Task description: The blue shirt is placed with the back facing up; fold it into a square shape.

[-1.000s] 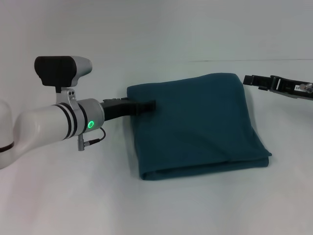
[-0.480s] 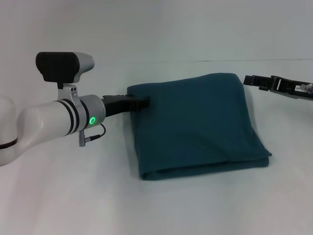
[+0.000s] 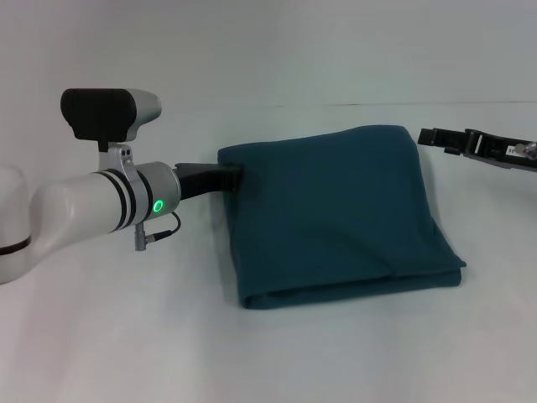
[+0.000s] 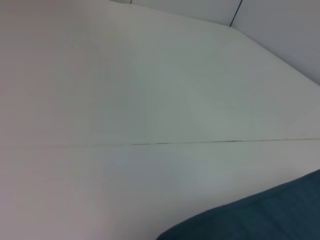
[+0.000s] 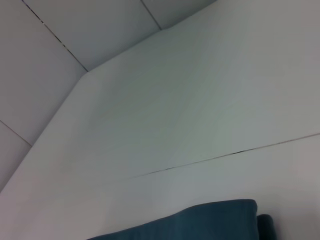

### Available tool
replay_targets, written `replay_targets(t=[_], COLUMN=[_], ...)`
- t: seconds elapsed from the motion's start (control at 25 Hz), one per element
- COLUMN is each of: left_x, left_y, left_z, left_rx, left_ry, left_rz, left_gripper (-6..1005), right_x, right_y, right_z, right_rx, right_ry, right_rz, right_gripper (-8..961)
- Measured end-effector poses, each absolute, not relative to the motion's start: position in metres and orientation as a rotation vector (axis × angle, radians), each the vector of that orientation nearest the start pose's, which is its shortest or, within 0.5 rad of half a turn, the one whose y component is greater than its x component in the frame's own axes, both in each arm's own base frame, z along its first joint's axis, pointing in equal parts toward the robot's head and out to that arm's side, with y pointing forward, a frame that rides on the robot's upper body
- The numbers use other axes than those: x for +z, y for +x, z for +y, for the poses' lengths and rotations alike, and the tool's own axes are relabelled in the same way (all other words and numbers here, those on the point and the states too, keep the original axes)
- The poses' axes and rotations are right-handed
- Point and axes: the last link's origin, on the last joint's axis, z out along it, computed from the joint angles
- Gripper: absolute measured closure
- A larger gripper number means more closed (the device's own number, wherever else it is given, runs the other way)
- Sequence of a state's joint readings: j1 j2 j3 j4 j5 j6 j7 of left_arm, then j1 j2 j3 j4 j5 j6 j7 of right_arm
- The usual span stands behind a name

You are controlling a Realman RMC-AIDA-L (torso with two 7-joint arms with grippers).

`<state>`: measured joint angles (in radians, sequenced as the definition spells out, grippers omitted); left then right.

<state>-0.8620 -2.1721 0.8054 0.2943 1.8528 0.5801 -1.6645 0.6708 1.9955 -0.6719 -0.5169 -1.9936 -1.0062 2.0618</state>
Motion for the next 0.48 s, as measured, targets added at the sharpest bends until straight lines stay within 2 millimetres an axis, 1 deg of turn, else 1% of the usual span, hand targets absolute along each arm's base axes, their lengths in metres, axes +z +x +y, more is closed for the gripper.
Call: replay_targets(t=[0.12,0.44,0.48], left_x=[-0.089,-0.0874,-0.0871], left_y=[-0.2285,-0.2278,-0.2276], left_z=[0.4305,0.4321,0.4323], left_rx=[-0.436,-0.436,-0.437], left_ry=[-2.159,-2.159,-2.158], left_rz=[-1.144,-1.135,-1.133], left_gripper=[865,998,998], right_x=[0.0295,0.0297,0.0296], right_y=[0.2888,0.2881,0.2879], right_z=[0.4185,0.4191,0.4192], right_rx=[0.66,0.662,0.662], right_ry=[-2.027,-2.027,-2.028], right_rz=[1.45,1.449,1.448], right_gripper=[253,253,253])
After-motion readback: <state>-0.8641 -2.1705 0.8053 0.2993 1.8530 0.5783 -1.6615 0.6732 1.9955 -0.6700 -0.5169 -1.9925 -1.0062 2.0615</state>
